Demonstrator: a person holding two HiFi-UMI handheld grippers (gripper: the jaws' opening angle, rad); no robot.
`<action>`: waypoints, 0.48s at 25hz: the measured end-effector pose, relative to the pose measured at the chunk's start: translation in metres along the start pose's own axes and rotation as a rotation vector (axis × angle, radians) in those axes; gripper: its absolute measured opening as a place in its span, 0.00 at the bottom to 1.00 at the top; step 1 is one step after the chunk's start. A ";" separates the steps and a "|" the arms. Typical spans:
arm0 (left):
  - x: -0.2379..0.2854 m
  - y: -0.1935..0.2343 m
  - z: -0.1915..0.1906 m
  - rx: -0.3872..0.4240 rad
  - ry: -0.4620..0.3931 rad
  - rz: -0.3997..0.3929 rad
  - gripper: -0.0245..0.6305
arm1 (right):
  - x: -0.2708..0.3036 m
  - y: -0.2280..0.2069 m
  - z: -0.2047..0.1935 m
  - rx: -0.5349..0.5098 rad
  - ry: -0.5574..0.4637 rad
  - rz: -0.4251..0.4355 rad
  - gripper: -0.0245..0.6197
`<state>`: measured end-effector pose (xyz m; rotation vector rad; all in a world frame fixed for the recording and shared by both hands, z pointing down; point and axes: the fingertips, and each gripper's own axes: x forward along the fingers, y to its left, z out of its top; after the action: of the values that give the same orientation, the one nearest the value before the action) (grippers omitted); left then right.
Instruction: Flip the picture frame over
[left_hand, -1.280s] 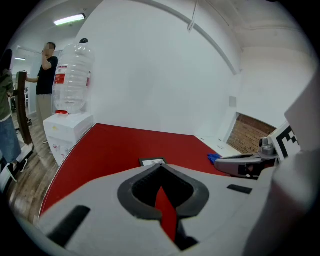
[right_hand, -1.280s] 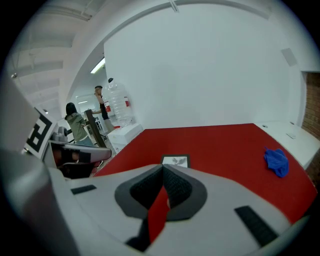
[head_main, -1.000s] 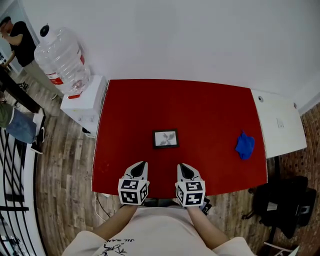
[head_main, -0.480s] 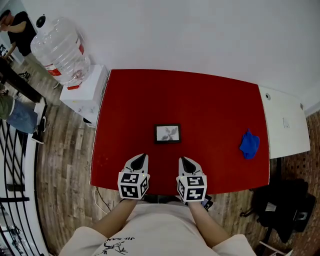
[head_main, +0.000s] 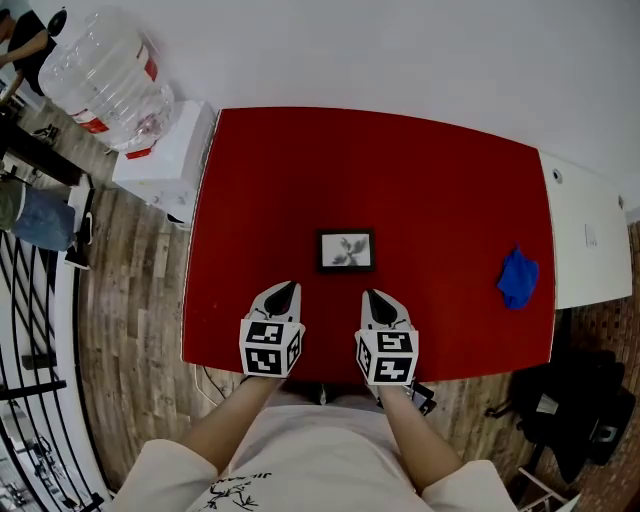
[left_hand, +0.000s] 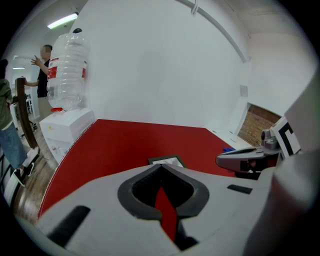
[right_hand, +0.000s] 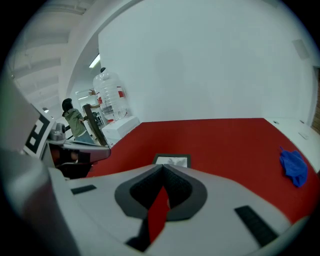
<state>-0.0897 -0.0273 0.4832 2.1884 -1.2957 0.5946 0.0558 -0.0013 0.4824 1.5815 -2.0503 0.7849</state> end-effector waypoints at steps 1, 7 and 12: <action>0.004 0.002 -0.001 -0.001 0.004 -0.002 0.05 | 0.005 0.001 -0.001 0.000 0.005 0.001 0.05; 0.024 0.013 -0.003 -0.013 0.019 -0.014 0.05 | 0.034 0.007 -0.001 0.004 0.020 -0.006 0.05; 0.038 0.024 -0.003 -0.021 0.030 -0.017 0.05 | 0.062 0.010 0.003 0.013 0.029 -0.013 0.05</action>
<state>-0.0940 -0.0599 0.5135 2.1628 -1.2618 0.6020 0.0308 -0.0461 0.5184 1.5799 -2.0167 0.8131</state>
